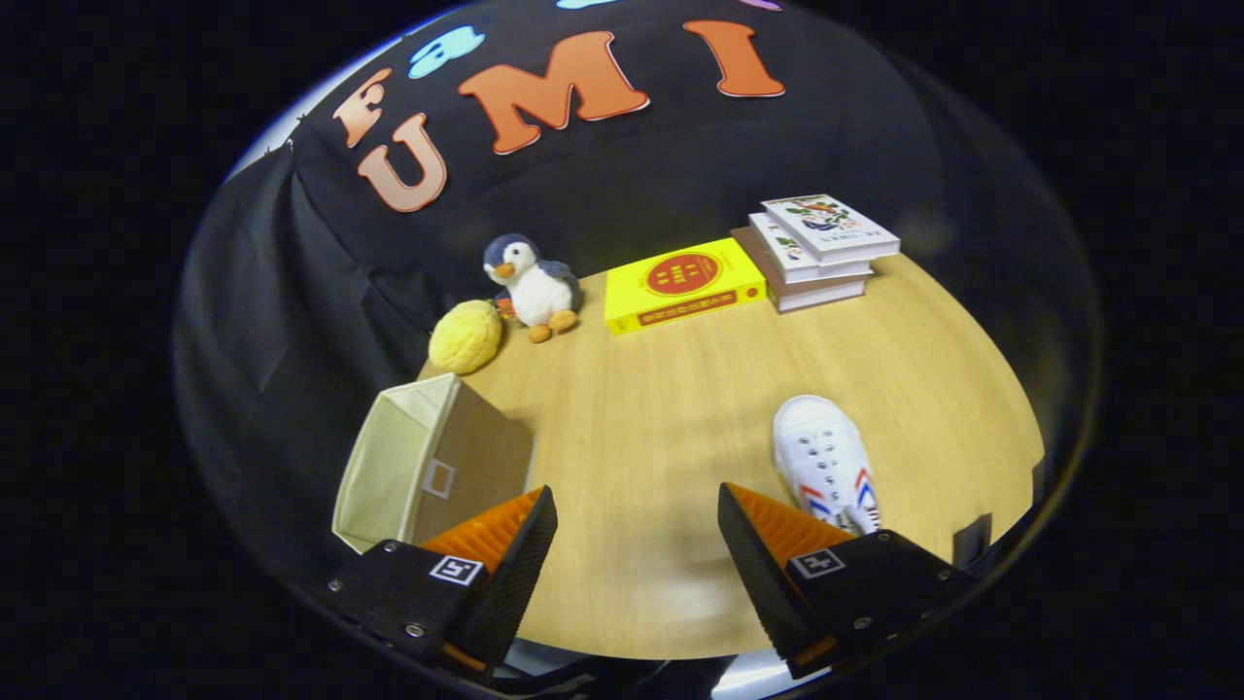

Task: Open the storage box then place both shoes into the box .Put the left shoe in first, then the right shoe, with the right side of both shoes facing outward in a uniform manner.

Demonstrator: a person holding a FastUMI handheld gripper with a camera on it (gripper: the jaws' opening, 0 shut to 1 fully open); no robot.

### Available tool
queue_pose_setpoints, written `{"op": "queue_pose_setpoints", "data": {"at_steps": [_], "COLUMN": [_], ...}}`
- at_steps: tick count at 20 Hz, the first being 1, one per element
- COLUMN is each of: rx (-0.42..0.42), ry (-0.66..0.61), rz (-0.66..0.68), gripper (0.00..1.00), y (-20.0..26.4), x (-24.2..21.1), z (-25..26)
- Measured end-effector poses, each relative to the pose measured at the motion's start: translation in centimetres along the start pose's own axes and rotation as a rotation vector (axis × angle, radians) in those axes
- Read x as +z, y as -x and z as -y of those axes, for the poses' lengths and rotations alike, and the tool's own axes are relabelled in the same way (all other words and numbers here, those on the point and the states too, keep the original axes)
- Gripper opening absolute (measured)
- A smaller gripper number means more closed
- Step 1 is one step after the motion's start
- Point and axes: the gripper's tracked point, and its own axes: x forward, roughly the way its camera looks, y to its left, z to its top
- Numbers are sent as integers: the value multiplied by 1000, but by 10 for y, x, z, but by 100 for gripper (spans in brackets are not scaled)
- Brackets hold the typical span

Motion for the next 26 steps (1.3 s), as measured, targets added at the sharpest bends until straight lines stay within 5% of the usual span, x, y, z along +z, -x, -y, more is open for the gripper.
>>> {"op": "queue_pose_setpoints", "data": {"at_steps": [12, 22, 26], "rx": [-98, -52, -6], "ry": [-30, 19, -9], "rz": [-183, -324, -349], "gripper": [96, 67, 45], "y": [-24, -63, -69], "x": [-51, -83, -89], "z": [158, 173, 164]}}
